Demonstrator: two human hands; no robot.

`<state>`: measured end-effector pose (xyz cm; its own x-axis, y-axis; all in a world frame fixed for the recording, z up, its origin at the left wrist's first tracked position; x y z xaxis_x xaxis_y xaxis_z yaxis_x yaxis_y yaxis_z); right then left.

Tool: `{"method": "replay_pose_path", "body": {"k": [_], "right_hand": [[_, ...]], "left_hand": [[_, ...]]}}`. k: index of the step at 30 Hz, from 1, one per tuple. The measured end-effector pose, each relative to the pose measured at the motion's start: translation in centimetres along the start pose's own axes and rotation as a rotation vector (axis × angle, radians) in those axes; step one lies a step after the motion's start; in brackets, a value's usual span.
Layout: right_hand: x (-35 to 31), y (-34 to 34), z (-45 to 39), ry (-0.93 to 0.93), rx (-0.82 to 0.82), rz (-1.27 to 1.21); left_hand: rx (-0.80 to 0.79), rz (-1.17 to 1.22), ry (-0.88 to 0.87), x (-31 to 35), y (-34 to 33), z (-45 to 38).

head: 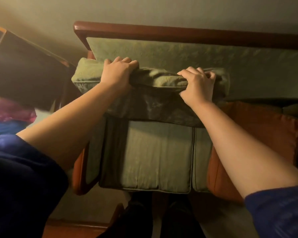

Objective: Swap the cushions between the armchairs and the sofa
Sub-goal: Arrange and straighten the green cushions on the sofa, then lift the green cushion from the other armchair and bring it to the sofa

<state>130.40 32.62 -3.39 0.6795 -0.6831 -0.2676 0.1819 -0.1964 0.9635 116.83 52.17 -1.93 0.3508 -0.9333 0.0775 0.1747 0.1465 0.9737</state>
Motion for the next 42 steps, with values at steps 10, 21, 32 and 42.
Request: {"method": "replay_pose_path", "body": {"k": [10,21,32,42], "right_hand": [[3.3,-5.3,-4.5,-0.11,-0.031,0.117],[6.4,4.1,9.9,-0.18,-0.098,-0.376],[21.9,17.4,32.3,-0.425,-0.242,-0.406],[43.5,29.7,52.2,-0.679,0.108,-0.508]], "left_hand": [[0.065,-0.015,0.029,-2.0,-5.4,-5.2],[-0.024,0.332,0.046,11.6,-2.1,3.9],[-0.321,0.73,-0.059,37.8,1.3,11.9],[-0.29,0.607,-0.375,70.4,5.0,14.2]]}}
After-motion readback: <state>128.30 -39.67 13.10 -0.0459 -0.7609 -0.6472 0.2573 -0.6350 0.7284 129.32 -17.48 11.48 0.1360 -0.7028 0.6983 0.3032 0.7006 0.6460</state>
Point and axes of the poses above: each hand's wrist, its own z-axis away from the middle knuckle, its own y-axis out of the back of the hand, x = y × z, the point moved 9 cm from there along -z, towards the middle knuckle, and after that the axes turned 3 degrees about -y, right-handed, at the moved point
